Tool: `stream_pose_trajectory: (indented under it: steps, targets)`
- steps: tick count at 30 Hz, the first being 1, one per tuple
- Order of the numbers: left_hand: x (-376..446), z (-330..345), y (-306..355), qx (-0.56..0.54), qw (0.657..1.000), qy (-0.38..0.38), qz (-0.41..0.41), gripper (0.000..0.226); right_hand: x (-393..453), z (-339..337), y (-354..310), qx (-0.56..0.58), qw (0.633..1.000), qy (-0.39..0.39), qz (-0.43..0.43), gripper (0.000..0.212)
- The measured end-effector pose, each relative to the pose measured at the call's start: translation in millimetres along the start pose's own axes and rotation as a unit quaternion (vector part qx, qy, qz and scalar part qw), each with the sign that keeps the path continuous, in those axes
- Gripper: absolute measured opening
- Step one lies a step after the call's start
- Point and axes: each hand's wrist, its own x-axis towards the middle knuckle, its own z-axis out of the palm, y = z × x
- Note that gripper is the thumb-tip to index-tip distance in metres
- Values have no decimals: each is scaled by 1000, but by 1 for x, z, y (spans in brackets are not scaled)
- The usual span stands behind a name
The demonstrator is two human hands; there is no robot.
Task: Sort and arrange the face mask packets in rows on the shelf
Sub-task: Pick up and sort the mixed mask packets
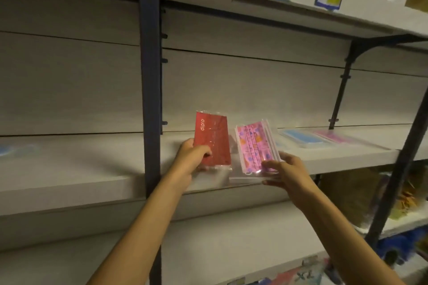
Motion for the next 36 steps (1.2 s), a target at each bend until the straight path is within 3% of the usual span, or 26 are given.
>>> stream_pose_trajectory:
  steps: [4,13,17,21,25,28,32,36]
  targets:
    - [58,20,17,60,997,40,8,22,58,-22,-9,-13,1000,-15,1,34]
    - [138,49,7,242,969,34,-30,43,124,-44,-2,4,998,-60,11,36]
    - [158,52,-12,393,916,69,-48,69,140,-58,1,-2,998,-65,15,37]
    - [147,64,-13,572,815,83,-23,88,154,-76,8,-4,997,-74,22,42]
    - [148,73,-13,621,784,-7,-2,55,171,-96,15,-2,996,-82,26,42]
    - [149,77,-16,618,785,-27,-6,50,184,-114,21,-3,995,-95,28,42]
    - [147,94,-5,628,778,31,8,39,203,-142,23,-3,994,-107,22,42]
    - [152,158,10,595,788,83,139,33,222,-180,24,-1,994,-109,16,38]
